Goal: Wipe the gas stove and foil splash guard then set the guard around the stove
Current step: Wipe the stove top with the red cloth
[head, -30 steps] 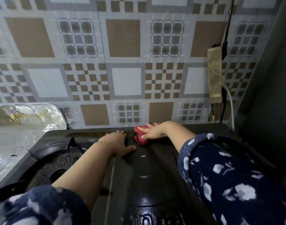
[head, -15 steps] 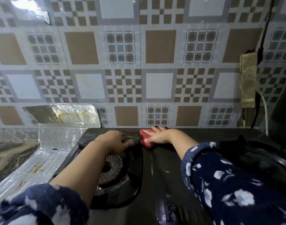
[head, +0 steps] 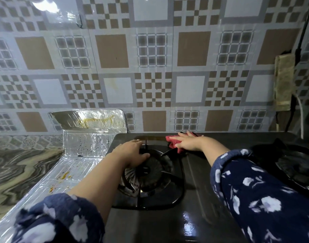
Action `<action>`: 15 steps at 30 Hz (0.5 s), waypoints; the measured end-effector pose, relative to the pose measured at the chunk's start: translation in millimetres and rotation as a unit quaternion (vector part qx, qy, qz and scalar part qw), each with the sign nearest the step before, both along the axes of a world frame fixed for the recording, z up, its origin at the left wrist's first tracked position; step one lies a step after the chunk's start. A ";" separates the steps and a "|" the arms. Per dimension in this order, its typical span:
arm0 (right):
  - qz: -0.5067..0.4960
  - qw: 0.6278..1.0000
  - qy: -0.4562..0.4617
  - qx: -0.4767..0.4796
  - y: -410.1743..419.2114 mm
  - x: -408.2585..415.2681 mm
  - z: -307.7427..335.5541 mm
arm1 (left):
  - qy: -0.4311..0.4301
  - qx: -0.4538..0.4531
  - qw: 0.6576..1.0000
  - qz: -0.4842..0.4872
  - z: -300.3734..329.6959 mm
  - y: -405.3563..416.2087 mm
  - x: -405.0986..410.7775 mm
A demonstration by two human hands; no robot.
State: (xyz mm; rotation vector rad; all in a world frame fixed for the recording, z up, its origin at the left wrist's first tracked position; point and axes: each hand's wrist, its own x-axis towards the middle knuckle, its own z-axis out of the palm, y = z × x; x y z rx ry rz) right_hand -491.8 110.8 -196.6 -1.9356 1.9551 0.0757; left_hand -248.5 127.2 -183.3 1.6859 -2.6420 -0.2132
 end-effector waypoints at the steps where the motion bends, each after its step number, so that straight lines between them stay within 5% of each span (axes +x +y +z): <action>1: 0.002 1.000 0.001 0.006 -3.7 -1.4 -0.9 | -0.005 0.004 1.000 0.006 -0.2 -3.4 3.1; 15: 0.150 0.984 0.043 0.091 -73.0 42.7 13.8 | -0.002 0.048 0.993 0.106 -7.0 -29.6 44.9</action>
